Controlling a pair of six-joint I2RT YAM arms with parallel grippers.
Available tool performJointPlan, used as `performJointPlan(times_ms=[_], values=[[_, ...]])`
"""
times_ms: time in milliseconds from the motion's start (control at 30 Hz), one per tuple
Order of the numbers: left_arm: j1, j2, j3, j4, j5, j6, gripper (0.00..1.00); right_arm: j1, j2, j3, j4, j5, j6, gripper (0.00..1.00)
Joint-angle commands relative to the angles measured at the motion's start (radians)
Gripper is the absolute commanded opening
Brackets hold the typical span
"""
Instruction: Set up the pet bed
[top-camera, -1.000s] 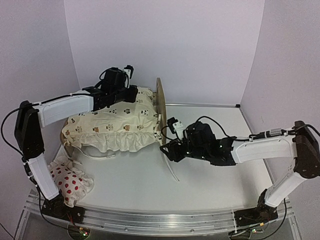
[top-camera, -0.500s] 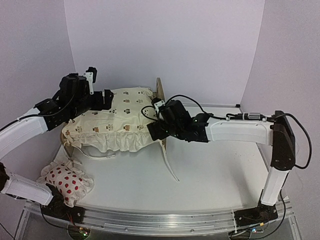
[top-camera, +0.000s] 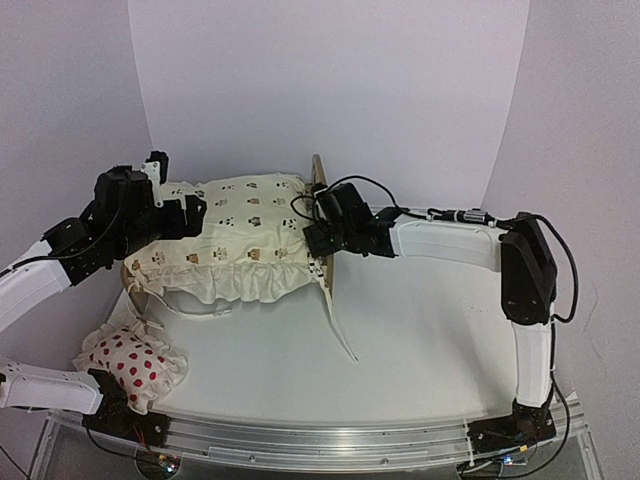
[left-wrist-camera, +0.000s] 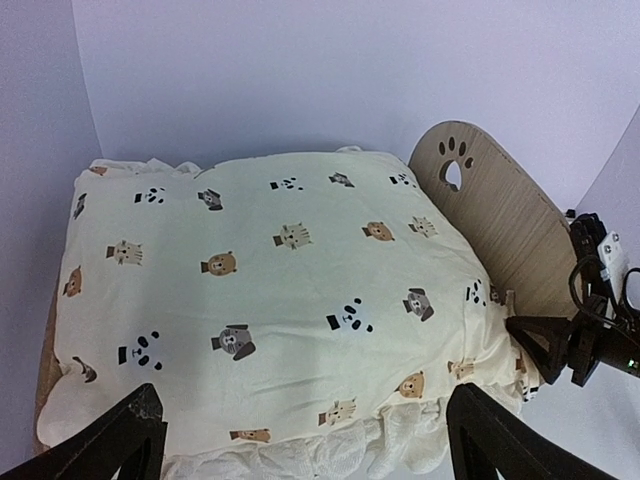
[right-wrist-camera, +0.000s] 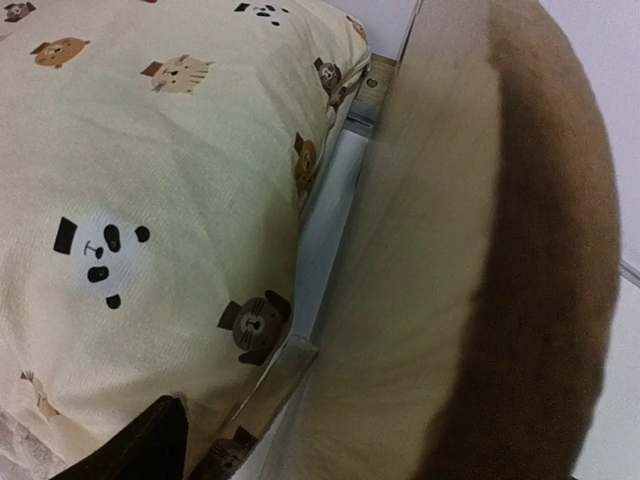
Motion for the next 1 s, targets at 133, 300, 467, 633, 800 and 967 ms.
performJointPlan(times_ms=[133, 300, 467, 633, 800, 967], values=[[0.001, -0.002, -0.015, 0.009, 0.029, -0.046, 0.94, -0.031, 0.044, 0.022, 0.010, -0.093, 0.024, 0.46], [0.002, 0.007, -0.018, 0.017, 0.039, -0.046, 0.92, -0.031, -0.018, -0.055, 0.027, -0.110, 0.027, 0.23], [0.002, 0.017, 0.007, 0.002, 0.053, -0.042, 0.90, -0.055, -0.168, -0.256, 0.068, -0.117, -0.037, 0.19], [0.002, 0.034, 0.023, 0.000, 0.071, -0.030, 0.88, -0.148, -0.284, -0.492, 0.255, -0.173, -0.174, 0.19], [0.002, 0.060, 0.026, 0.004, 0.064, -0.023, 0.88, -0.291, -0.221, -0.525, 0.478, -0.201, -0.276, 0.26], [0.003, 0.123, 0.058, 0.008, -0.040, -0.001, 0.90, -0.356, -0.104, -0.337, 0.439, -0.155, -0.282, 0.85]])
